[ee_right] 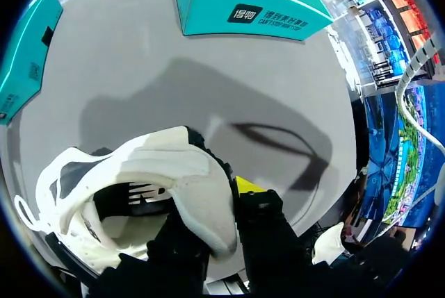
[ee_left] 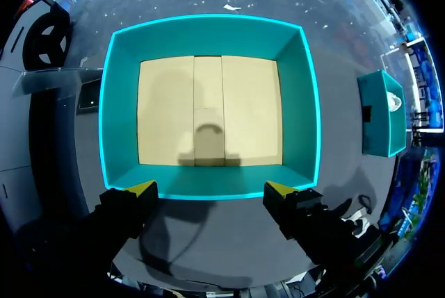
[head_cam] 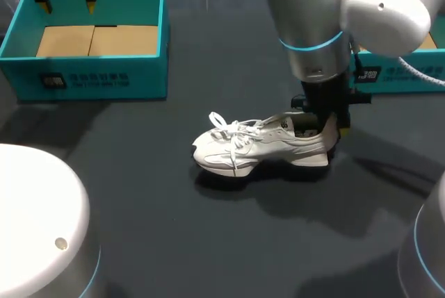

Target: Take the shoe out of the shoebox, open the shoe tongue, remove and reinsert the insole, then place the shoe into the shoebox

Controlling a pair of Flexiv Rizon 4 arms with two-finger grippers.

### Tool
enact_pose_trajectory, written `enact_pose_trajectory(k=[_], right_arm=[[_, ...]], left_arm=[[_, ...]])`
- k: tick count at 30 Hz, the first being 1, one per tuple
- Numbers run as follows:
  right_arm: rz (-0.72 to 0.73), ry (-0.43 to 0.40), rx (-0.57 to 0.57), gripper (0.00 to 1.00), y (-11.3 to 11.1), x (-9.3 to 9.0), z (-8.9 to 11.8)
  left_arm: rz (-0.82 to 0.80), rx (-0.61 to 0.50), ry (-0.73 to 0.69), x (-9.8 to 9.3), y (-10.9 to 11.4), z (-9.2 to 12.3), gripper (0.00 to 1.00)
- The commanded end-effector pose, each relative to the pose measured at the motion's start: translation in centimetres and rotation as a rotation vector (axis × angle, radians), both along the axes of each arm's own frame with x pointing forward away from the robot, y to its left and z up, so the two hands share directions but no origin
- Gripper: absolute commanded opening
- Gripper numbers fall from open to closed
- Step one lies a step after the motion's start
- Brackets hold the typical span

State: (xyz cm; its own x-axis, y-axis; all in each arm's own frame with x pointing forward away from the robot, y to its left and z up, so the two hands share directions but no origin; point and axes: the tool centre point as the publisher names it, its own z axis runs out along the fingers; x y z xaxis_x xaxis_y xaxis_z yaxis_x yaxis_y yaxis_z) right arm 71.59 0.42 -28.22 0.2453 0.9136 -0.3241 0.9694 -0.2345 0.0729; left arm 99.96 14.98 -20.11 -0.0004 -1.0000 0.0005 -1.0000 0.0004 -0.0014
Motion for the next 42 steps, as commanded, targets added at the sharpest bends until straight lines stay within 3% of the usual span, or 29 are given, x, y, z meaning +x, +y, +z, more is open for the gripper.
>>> enact_pose_trajectory(k=[1, 7, 16, 42], right_arm=[[-0.001, 0.0, 0.003, 0.0, 0.0, 0.0, 0.1], [-0.001, 0.0, 0.003, 0.0, 0.0, 0.0, 0.1], [0.018, 0.001, -0.003, 0.0, 2.2, -0.3, -3.1], [-0.019, 0.047, 0.042, 0.0, 5.2, -1.8, -7.7]], left_arm=[[0.0, 0.0, 0.001, 0.0, 0.0, 0.1, 1.0], [0.0, 0.0, 0.001, 0.0, 0.0, 0.1, 1.0], [0.0, 0.0, 0.001, 0.0, 0.0, 0.1, 1.0], [0.0, 0.0, 0.001, 0.0, 0.0, 0.1, 1.0]])
